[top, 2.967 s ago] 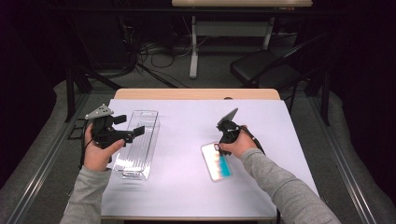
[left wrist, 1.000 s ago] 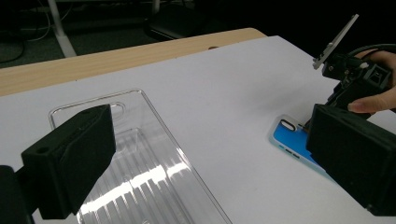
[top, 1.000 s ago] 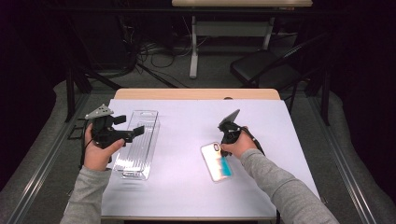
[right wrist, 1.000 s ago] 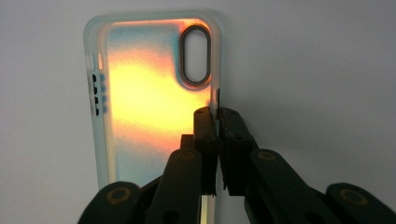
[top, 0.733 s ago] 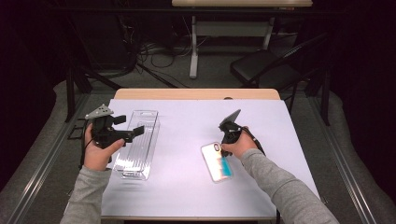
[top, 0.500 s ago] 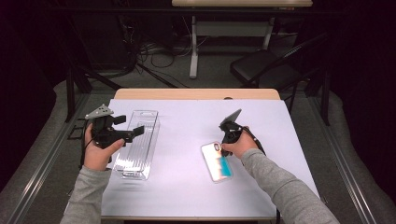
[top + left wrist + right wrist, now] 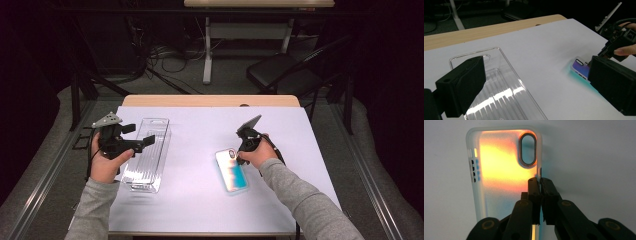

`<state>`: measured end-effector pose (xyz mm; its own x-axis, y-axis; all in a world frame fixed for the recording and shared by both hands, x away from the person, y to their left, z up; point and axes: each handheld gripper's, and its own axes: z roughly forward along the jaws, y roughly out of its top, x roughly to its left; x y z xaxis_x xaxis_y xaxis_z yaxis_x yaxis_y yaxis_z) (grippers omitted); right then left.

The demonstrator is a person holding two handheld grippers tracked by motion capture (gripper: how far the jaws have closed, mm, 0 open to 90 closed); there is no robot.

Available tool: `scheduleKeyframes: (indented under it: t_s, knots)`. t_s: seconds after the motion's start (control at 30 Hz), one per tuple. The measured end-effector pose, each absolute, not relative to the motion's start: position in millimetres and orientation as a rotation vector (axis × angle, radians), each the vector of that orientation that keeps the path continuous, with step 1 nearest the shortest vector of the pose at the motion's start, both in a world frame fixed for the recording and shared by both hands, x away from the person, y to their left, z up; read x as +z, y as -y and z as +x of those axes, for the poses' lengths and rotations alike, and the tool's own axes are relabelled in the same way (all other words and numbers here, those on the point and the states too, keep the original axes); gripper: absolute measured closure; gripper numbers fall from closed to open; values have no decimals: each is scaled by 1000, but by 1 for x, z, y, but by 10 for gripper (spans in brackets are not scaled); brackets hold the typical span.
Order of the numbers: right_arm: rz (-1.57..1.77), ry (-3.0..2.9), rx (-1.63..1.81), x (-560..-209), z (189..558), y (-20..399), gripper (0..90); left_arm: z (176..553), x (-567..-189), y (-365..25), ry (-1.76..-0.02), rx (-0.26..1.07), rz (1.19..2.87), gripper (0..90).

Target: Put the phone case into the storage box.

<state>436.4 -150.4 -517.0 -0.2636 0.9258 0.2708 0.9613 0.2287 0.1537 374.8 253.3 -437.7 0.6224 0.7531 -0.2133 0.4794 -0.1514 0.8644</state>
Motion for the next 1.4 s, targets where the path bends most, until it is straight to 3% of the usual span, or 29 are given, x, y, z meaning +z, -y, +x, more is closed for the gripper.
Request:
scheduleKeyframes:
  t_s: [1.4]
  knots:
    - [-1788,2430,-942,-464,438,134,877,372,-439,-238,-961,315,1833,31]
